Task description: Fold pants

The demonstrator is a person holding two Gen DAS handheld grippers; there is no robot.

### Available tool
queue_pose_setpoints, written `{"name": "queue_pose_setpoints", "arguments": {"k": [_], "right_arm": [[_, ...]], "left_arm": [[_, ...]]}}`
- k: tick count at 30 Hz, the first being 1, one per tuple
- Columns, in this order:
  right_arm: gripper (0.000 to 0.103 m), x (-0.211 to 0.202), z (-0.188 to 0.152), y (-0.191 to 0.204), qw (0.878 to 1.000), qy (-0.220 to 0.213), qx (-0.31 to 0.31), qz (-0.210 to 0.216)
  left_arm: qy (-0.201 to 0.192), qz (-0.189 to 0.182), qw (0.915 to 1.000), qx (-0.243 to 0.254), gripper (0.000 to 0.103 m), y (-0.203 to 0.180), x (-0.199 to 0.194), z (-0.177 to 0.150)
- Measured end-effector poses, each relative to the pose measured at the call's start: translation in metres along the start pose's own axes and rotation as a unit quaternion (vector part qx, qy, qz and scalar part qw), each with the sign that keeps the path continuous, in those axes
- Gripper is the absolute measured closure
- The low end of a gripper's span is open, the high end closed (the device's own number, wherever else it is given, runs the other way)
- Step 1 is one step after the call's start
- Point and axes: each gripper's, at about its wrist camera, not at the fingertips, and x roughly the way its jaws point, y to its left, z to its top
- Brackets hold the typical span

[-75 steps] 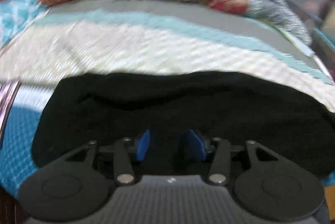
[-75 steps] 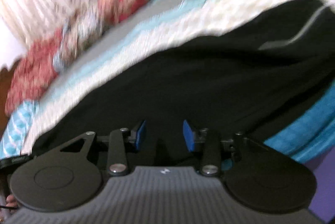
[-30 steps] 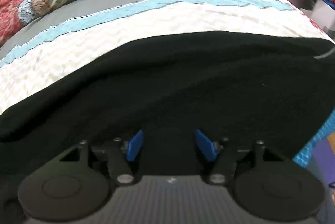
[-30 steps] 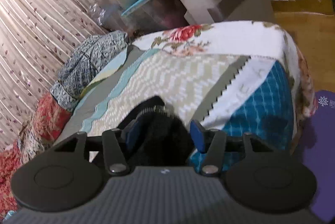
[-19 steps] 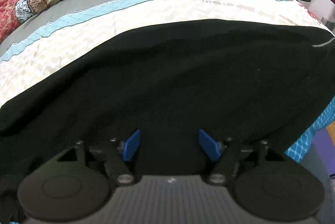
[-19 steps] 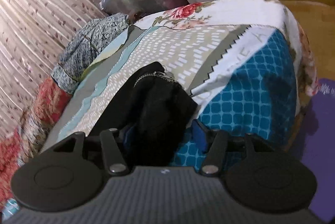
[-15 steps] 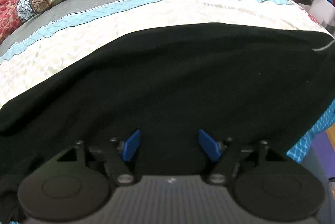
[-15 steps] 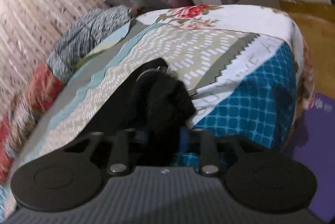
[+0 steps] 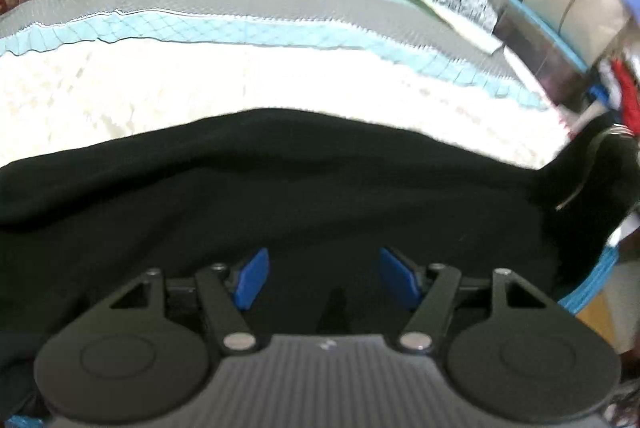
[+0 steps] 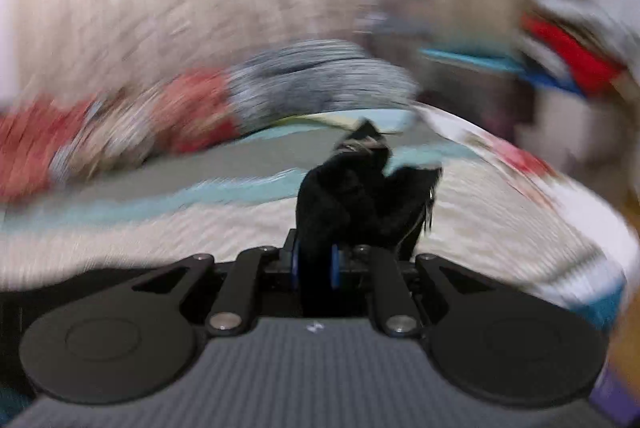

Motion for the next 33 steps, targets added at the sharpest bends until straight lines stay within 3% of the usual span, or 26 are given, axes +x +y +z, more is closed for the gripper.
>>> {"name": "queue_pose_setpoints", "arguments": {"k": [3,6,9,10,11,13,16,19,21,23,27,29,31,33], "right_arm": [[0.086,0.014,-0.026,0.061,0.988,0.050,-0.144,0.027],[0.082,0.042,-0.070,0.102,0.957,0.135,-0.251,0.051],[0.071,0.034,-0.085,0.120,0.939,0.113,-0.323,0.018],[0.055,0.027,-0.079,0.119,0.942,0.110,-0.316,0.026],[0.047,0.018,-0.070,0.115,0.949,0.100,-0.296,0.044],[0.047,0.002,-0.050,0.103,0.962,0.081,-0.249,0.080],[0.051,0.000,-0.026,0.085,0.979,0.065,-0.160,0.106],[0.074,0.022,-0.020,0.067,0.990,0.083,-0.052,0.100],[0.076,0.049,-0.031,0.061,0.989,0.128,0.007,0.077],[0.072,0.076,-0.052,0.064,0.979,0.191,0.023,0.070],[0.072,0.070,-0.037,0.071,0.981,0.181,0.028,0.056],[0.072,0.050,-0.022,0.070,0.987,0.143,0.046,0.058],[0.072,0.043,-0.012,0.077,0.988,0.123,0.056,0.070],[0.072,0.043,-0.009,0.094,0.985,0.127,0.067,0.093]], "left_arm": [[-0.003,-0.001,1.0000,-0.001,0.039,0.005,-0.004,-0.003],[0.008,0.005,0.9999,-0.010,0.039,0.020,-0.001,-0.008],[0.008,0.010,0.9996,-0.025,0.039,0.034,-0.008,-0.016],[0.006,0.012,0.9994,-0.030,0.038,0.041,-0.011,-0.018],[0.005,0.014,0.9992,-0.037,0.038,0.046,-0.014,-0.020],[0.004,0.015,0.9986,-0.050,0.038,0.058,-0.016,-0.022],[-0.001,0.017,0.9975,-0.069,0.038,0.076,-0.025,-0.028],[-0.014,0.025,0.9969,-0.073,0.038,0.089,-0.039,-0.036],[-0.026,0.034,0.9965,-0.072,0.038,0.098,-0.051,-0.041],[-0.037,0.044,0.9958,-0.072,0.038,0.106,-0.063,-0.046],[-0.064,0.059,0.9918,-0.093,0.038,0.132,-0.094,-0.058],[-0.082,0.059,0.9886,-0.111,0.038,0.148,-0.111,-0.066],[-0.101,0.080,0.9830,-0.131,0.026,0.162,-0.126,-0.073],[-0.127,0.090,0.9753,-0.157,0.026,0.178,-0.142,-0.080]]}}
